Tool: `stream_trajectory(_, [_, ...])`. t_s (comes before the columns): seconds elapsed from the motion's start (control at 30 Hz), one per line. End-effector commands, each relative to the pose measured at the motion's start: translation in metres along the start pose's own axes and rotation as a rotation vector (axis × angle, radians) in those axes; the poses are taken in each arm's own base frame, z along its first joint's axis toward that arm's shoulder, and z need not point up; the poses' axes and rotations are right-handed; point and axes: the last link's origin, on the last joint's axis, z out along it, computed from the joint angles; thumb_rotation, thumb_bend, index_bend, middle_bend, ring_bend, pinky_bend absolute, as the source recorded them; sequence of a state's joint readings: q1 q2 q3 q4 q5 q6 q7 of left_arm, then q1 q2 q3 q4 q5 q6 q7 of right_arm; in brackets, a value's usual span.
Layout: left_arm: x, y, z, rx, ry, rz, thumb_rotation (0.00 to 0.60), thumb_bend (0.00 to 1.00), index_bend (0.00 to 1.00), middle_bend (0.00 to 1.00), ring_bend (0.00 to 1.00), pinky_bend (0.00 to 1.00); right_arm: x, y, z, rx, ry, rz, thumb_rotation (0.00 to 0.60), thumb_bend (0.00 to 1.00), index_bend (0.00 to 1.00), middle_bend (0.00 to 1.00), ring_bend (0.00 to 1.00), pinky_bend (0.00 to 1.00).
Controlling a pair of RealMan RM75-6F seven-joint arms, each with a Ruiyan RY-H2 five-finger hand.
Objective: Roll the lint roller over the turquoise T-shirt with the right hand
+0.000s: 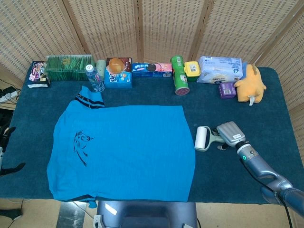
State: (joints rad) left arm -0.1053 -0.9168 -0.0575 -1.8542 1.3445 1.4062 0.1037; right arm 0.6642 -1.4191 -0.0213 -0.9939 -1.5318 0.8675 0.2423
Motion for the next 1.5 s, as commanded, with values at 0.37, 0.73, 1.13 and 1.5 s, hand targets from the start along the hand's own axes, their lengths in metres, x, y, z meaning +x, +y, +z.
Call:
stream_trajectory(0.37, [0.002, -0.001, -0.001, -0.005, 0.002, -0.008, 0.6, 0.11, 0.0, 0.0, 0.0, 0.08, -0.003, 0.001, -0.002, -0.045, 0.056, -0.047, 0.6, 0.34, 0.55, 0.76, 0.67, 0.74])
stream_trajectory(0.73, [0.002, -0.001, -0.003, -0.012, 0.0, -0.008, 0.6, 0.11, 0.0, 0.0, 0.0, 0.08, -0.008, 0.001, -0.005, -0.123, 0.127, -0.196, 0.6, 0.82, 0.51, 0.69, 0.65, 0.77])
stream_trajectory(1.13, [0.002, -0.002, -0.005, -0.013, 0.002, -0.011, 0.6, 0.11, 0.0, 0.0, 0.0, 0.08, -0.013, -0.008, 0.0, -0.161, 0.124, -0.278, 0.6, 0.98, 0.45, 0.65, 0.64, 0.89])
stream_trajectory(1.5, [0.004, -0.003, -0.005, -0.011, 0.006, -0.019, 0.6, 0.11, 0.0, 0.0, 0.0, 0.08, -0.011, -0.011, 0.006, -0.092, 0.085, -0.159, 0.6, 0.98, 0.43, 0.64, 0.59, 0.66])
